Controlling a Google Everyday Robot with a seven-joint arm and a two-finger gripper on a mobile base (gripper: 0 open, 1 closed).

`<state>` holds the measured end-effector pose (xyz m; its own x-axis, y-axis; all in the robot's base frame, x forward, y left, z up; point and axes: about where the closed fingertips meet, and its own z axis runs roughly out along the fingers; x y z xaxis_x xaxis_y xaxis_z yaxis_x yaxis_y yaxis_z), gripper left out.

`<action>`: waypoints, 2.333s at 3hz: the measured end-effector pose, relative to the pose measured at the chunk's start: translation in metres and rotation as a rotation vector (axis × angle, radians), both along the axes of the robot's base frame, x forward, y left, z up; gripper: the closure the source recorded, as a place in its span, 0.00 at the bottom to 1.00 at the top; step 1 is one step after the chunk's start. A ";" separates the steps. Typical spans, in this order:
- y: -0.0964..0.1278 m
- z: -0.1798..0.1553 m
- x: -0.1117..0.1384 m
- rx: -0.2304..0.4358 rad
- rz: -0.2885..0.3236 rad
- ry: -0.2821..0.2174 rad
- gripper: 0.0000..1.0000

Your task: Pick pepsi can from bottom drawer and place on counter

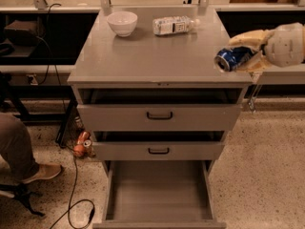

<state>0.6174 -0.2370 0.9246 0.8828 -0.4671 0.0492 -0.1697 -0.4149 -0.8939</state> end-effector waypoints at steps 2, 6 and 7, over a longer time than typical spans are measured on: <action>0.065 0.004 0.026 -0.320 0.217 -0.108 1.00; 0.129 -0.054 0.082 -0.528 0.239 -0.035 1.00; 0.145 -0.071 0.089 -0.562 0.261 -0.007 0.98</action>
Offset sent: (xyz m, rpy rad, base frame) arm 0.0358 0.0858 0.0055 -0.4616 -0.1463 0.3070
